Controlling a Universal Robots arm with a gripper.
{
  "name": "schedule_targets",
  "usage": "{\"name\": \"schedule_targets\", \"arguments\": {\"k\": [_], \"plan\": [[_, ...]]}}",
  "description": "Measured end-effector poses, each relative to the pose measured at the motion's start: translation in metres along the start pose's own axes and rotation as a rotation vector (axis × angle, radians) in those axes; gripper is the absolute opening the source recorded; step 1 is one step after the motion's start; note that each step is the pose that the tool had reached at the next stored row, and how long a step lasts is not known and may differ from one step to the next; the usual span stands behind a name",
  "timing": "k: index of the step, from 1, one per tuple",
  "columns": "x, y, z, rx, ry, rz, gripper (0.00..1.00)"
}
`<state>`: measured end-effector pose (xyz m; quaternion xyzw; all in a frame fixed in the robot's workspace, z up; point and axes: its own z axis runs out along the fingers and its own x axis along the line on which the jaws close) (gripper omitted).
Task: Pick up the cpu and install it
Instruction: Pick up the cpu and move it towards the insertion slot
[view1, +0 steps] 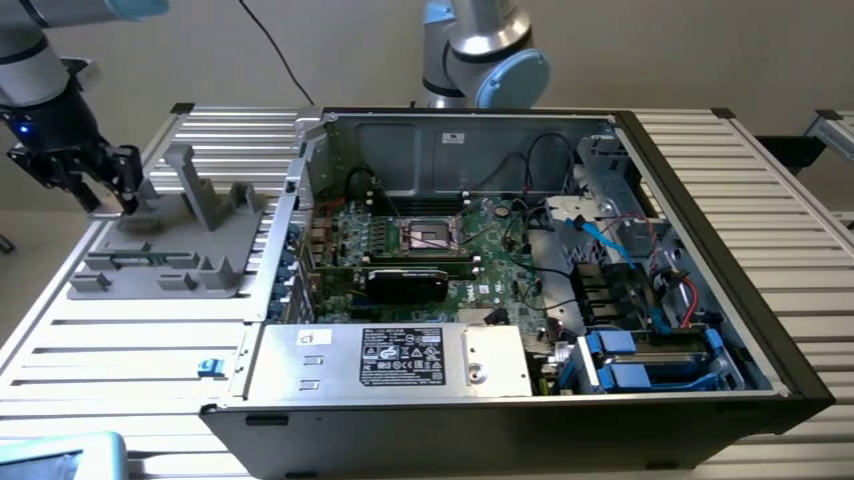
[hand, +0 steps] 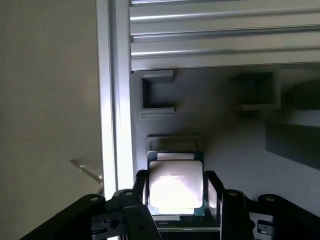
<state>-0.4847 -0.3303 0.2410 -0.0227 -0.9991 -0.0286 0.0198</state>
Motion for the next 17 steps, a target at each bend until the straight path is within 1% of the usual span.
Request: {"name": "schedule_targets", "arguments": {"k": [13,15,17], "plan": [[-0.013,0.0033,-0.0597,0.0002,0.0038,-0.001,0.55],[-0.017,0.0040,-0.0688,0.0003,0.0059,-0.001,0.55],[-0.021,0.0046,-0.0777,0.0005,0.0093,-0.001,0.55]]}}
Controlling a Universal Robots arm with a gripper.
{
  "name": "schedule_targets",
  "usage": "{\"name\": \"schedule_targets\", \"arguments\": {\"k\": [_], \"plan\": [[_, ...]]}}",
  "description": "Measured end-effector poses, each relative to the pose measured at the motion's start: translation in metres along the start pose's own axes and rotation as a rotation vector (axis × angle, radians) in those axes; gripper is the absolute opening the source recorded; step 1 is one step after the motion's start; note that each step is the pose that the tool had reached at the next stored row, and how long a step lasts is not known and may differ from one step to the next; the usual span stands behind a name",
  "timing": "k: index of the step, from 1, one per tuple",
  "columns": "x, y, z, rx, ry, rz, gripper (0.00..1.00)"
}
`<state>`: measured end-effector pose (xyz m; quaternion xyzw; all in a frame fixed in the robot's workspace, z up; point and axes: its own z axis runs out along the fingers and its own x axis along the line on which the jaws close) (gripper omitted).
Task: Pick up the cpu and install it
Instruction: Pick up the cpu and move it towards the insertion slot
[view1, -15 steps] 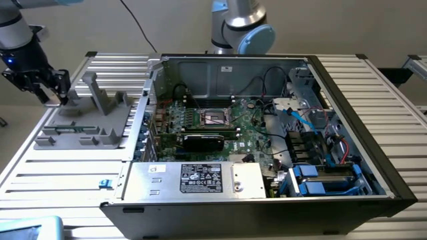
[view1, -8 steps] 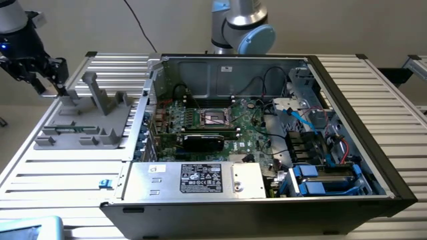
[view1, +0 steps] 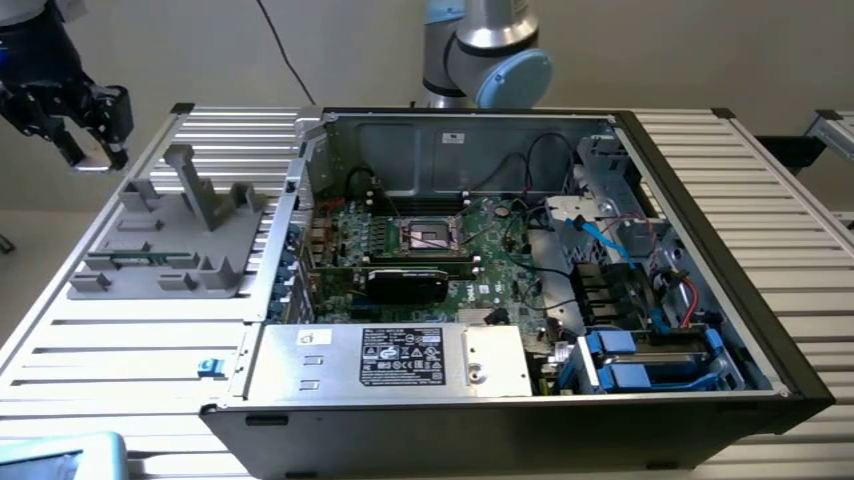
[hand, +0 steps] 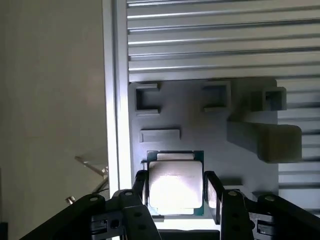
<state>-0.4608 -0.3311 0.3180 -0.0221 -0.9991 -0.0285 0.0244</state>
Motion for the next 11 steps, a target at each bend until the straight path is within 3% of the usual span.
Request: {"name": "schedule_targets", "arguments": {"k": [11], "plan": [[-0.031,0.0033,-0.0347,0.0011,0.0262,0.001,0.55]]}}
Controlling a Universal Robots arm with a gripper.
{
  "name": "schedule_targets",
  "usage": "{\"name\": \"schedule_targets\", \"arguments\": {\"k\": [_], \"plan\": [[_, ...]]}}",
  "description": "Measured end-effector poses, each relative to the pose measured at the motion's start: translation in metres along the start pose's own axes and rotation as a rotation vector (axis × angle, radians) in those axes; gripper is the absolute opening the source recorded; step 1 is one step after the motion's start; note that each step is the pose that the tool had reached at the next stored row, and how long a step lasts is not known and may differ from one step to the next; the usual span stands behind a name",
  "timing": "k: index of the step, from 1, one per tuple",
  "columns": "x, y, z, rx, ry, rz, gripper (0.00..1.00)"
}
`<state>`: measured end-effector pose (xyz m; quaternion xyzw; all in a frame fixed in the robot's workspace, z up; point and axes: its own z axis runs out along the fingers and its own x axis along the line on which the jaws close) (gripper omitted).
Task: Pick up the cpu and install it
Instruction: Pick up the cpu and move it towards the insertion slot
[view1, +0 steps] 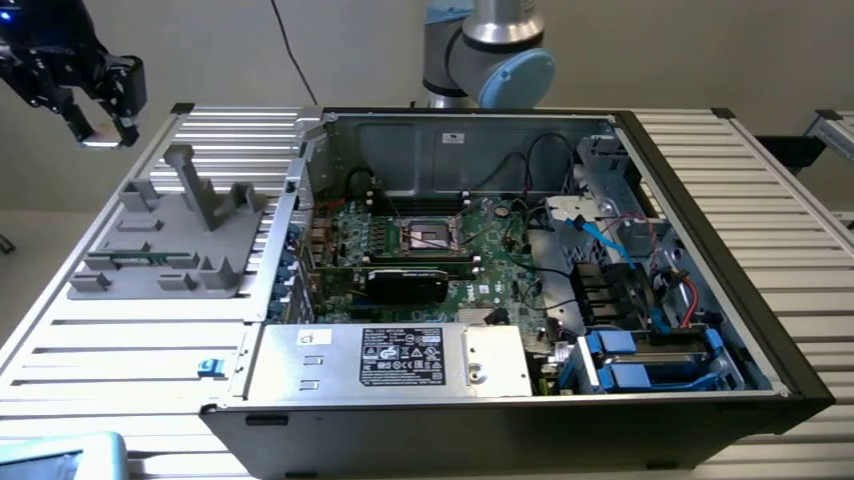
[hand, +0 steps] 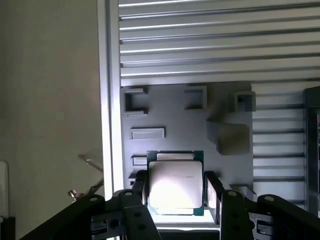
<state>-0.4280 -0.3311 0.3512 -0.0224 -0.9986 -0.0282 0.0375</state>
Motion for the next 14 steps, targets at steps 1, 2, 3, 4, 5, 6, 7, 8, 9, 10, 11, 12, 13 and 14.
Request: {"name": "schedule_targets", "arguments": {"k": [1,2,3,4,5,6,7,8,9,10,11,12,13,14], "plan": [[-0.003,0.0003,-0.0031,0.0001,0.0024,0.000,0.55],[-0.006,0.0007,-0.0065,0.0002,0.0048,0.000,0.55],[-0.009,0.0010,-0.0096,0.0003,0.0071,0.001,0.55],[-0.012,0.0013,-0.0125,0.0004,0.0098,0.001,0.55],[-0.015,0.0015,-0.0147,0.0005,0.0123,0.001,0.55],[-0.018,0.0017,-0.0164,0.0006,0.0140,0.001,0.55],[-0.022,0.0019,-0.0178,0.0007,0.0155,0.001,0.55],[-0.025,0.0021,-0.0189,0.0008,0.0164,0.000,0.55],[-0.029,0.0022,-0.0197,0.0009,0.0172,0.000,0.55],[-0.032,0.0023,-0.0205,0.0009,0.0179,0.000,0.55],[-0.036,0.0024,-0.0214,0.0009,0.0188,-0.001,0.55],[-0.040,0.0025,-0.0223,0.0011,0.0197,-0.001,0.55],[-0.044,0.0026,-0.0231,0.0011,0.0206,-0.001,0.55],[-0.047,0.0027,-0.0240,0.0011,0.0213,-0.002,0.55]]}}
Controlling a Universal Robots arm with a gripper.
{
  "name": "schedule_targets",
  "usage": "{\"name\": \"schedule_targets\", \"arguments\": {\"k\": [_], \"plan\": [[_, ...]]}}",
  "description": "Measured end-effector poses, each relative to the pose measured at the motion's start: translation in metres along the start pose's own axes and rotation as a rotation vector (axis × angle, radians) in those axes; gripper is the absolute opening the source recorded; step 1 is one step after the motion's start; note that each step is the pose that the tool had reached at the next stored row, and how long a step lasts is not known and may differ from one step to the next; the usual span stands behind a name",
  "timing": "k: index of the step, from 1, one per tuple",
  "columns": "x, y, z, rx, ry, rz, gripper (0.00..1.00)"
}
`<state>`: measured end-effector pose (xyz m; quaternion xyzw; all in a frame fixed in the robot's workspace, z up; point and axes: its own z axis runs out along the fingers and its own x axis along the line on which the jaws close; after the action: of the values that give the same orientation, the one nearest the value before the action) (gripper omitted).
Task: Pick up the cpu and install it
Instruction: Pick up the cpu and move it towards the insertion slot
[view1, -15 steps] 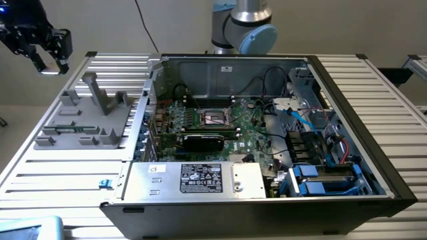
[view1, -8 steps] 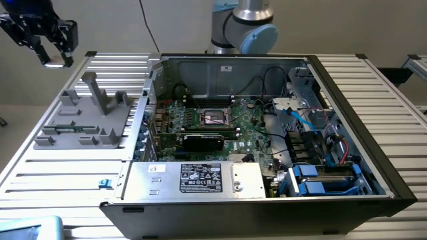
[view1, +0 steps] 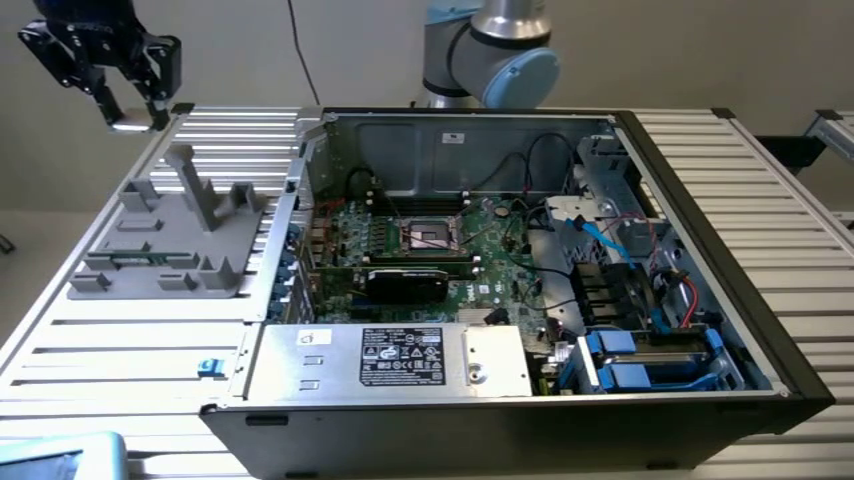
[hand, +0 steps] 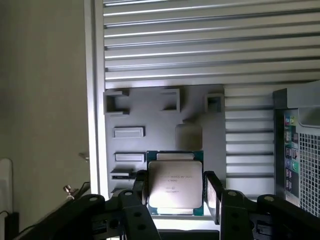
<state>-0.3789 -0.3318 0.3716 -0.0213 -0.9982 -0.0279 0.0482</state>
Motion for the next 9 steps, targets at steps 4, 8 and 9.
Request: {"name": "schedule_targets", "arguments": {"k": [4,8,9], "plan": [[-0.015,0.0003,-0.0039,0.0003,0.0038,-0.001,0.55],[-0.031,0.0008,-0.0074,0.0005,0.0071,-0.001,0.55],[-0.035,0.0009,-0.0081,0.0006,0.0078,-0.002,0.55]]}}
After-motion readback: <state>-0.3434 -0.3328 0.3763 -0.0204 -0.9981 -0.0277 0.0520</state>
